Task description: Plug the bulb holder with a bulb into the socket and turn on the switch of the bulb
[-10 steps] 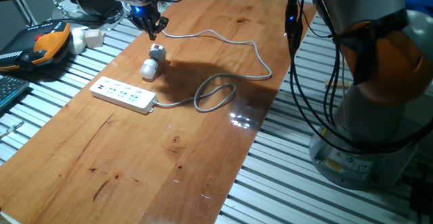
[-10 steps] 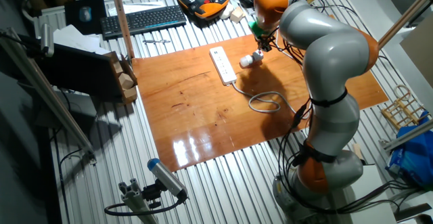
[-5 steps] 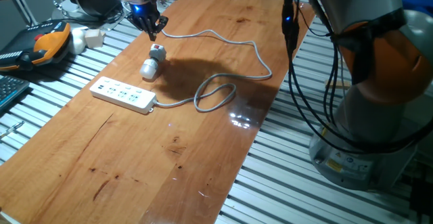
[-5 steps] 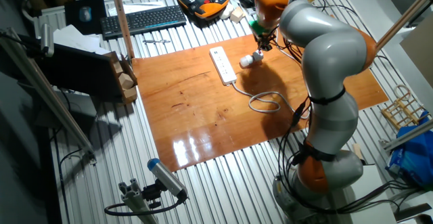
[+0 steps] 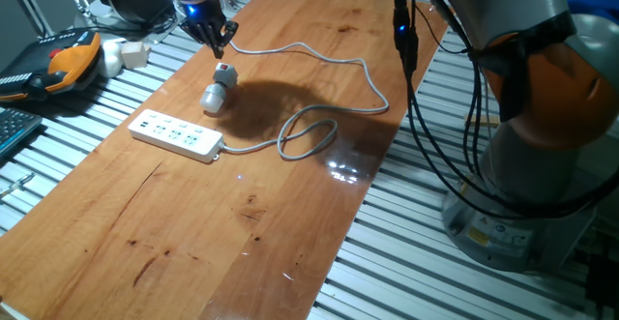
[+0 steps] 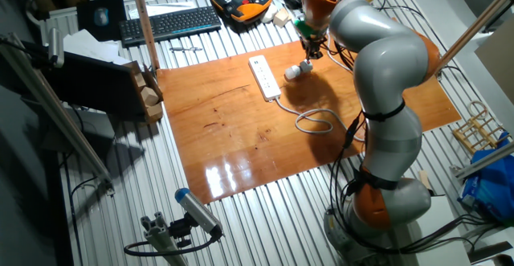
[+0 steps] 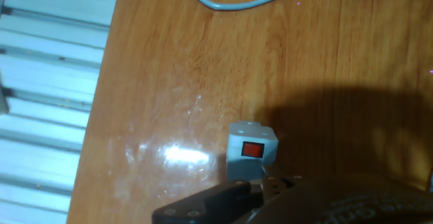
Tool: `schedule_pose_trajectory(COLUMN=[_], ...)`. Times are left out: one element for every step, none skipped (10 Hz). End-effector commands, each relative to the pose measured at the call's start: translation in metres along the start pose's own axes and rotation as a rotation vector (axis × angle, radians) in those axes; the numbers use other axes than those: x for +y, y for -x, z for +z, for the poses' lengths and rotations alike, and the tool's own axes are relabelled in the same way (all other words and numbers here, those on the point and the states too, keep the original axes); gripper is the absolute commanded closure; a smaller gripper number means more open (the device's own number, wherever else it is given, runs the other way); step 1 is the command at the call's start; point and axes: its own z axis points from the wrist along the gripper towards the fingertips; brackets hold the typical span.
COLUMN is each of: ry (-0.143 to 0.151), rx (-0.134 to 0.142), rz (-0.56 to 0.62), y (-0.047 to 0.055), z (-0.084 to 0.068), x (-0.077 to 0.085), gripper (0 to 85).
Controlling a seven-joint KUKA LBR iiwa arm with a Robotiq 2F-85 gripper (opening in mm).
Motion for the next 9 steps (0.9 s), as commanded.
schedule_pose_trajectory(ry=[-0.002,-0.003,-0.004,-0.003,0.000,0.006,0.007,0.007,0.012], rx=[-0.008,-0.016,-0.034,-0.050,-0.052,-0.058,-0.063,-0.060,-0.058], rz=[0.024,0.049,0.070,0.080,0.083,0.083,0.086,0.081,0.078], y=[0.0002,0.0002,0.0002,0.0004,0.0020,0.0027,0.0023,0.0021,0.0023], z=[0.0000,0.0000,0.0000,0.0003,0.0025,0.0036,0.0032,0.0030,0.0036], x=[0.0000,0.0000,0.0000,0.0003,0.0019,0.0021,0.0021,0.0022,0.0028], gripper=[85.0,85.0,85.0,85.0,85.0,85.0,85.0,85.0,85.0])
